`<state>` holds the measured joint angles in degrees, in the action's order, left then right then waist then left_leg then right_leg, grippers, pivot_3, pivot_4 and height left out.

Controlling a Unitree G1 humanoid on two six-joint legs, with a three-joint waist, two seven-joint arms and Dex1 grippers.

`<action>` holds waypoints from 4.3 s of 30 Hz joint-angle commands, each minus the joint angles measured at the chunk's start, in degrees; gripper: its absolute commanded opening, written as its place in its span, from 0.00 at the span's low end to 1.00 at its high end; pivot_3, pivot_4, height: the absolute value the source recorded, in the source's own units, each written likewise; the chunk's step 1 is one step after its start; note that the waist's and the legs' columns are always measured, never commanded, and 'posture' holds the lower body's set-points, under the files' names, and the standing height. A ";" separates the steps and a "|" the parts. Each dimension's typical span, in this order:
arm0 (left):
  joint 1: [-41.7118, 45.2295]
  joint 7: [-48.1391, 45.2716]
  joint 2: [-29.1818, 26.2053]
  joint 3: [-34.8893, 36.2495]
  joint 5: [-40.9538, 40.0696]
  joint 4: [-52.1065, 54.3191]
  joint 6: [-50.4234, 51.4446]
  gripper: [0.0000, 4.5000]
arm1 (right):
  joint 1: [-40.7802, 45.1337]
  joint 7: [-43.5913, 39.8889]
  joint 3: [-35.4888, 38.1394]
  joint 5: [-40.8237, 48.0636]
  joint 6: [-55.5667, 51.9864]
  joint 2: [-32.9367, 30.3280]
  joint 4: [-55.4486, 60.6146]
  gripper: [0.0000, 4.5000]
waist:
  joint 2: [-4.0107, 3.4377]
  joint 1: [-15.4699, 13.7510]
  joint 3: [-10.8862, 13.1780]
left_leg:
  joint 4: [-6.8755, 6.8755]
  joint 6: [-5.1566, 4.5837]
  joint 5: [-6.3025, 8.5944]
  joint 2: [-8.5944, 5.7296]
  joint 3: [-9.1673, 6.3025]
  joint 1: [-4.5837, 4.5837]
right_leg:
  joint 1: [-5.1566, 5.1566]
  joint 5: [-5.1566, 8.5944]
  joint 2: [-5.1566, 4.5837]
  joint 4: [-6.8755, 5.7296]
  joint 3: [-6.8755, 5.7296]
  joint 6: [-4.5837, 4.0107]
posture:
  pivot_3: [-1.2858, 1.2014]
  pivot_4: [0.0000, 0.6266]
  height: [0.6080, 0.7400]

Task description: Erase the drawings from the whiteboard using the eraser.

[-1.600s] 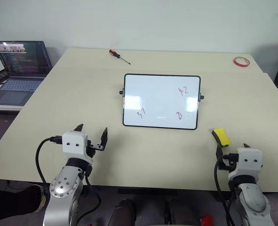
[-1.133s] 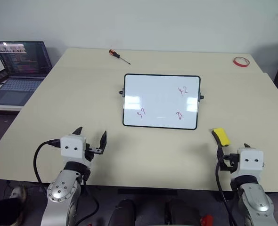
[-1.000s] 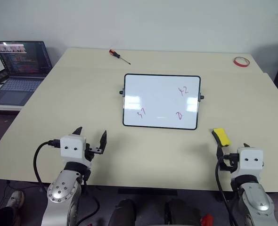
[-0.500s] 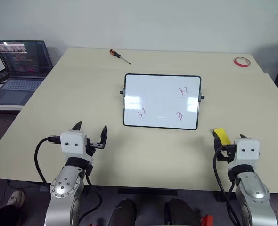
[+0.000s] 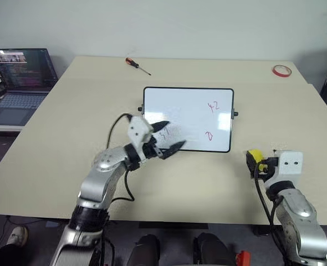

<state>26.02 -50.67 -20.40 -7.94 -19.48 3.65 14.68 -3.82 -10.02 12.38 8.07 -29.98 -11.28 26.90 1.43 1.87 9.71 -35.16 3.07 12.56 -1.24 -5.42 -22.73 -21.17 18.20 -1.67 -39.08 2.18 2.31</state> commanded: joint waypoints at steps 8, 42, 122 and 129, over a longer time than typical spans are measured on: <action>7.22 -14.63 1.90 -7.30 2.52 -10.46 -9.79 1.00 | 2.92 -0.42 0.27 3.47 -6.42 -1.16 -2.26 0.99 | 0.00 0.05 0.00 | 0.00 -0.01 0.01 0.00 -0.04 -0.01 | -0.04 0.00 -0.01 -0.01 0.06 0.00 | 0.52 0.24 1.00; 4.27 -15.07 1.11 -7.04 2.56 -7.29 -8.70 1.00 | 6.53 -0.03 5.49 6.23 -4.58 -2.82 -9.34 0.99 | -0.01 0.03 -0.01 | -0.02 -0.02 0.00 0.01 -0.17 0.00 | -0.03 0.00 -0.02 -0.03 0.08 0.01 | 0.52 0.24 1.00; 6.26 17.55 10.29 -1.63 17.19 -18.25 -18.81 1.00 | 31.88 5.25 -12.50 -10.17 7.46 -0.60 -28.65 0.27 | -0.08 -0.20 -0.08 | -0.77 -0.02 0.01 -0.07 -0.32 -0.07 | -0.04 -0.03 -0.06 -0.72 0.02 0.03 | 0.52 0.24 1.00; 6.31 17.38 10.74 -1.51 17.20 -18.54 -18.80 1.00 | 27.23 4.04 -12.40 -9.55 3.28 -1.03 -20.87 0.27 | -0.08 0.22 -0.08 | -0.80 -0.02 0.01 -0.06 -0.25 -0.03 | -0.07 -0.03 -0.03 -0.82 0.06 0.04 | 0.52 0.24 1.00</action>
<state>31.55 -33.21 -9.78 -9.49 -1.93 -16.38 -3.20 22.99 -6.20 -0.83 -1.56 -26.12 -12.39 4.67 1.34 2.10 9.63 -35.96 3.05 12.57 -1.29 -5.68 -22.75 -21.24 18.17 -1.69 -39.91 2.23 2.34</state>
